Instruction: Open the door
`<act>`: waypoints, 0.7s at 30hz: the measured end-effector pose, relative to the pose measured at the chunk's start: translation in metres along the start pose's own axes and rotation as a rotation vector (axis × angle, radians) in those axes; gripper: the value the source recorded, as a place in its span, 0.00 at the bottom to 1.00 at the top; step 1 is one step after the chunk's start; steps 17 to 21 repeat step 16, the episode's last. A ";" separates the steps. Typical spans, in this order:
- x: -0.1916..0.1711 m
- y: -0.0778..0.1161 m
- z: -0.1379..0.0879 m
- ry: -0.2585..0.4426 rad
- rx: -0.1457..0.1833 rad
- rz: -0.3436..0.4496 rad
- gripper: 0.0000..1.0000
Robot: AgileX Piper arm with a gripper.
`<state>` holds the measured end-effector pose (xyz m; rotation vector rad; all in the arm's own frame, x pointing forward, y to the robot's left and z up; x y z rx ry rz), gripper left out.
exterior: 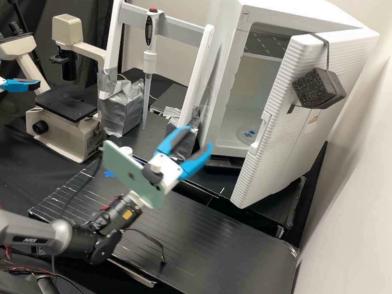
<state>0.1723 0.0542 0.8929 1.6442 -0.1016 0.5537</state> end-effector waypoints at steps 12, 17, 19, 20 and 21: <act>-0.010 -0.064 -0.029 0.125 0.038 -0.268 1.00; -0.007 -0.069 -0.017 0.050 0.036 -0.270 1.00; -0.007 -0.069 -0.017 0.050 0.036 -0.270 1.00; -0.007 -0.069 -0.017 0.050 0.036 -0.270 1.00; -0.007 -0.069 -0.017 0.050 0.036 -0.270 1.00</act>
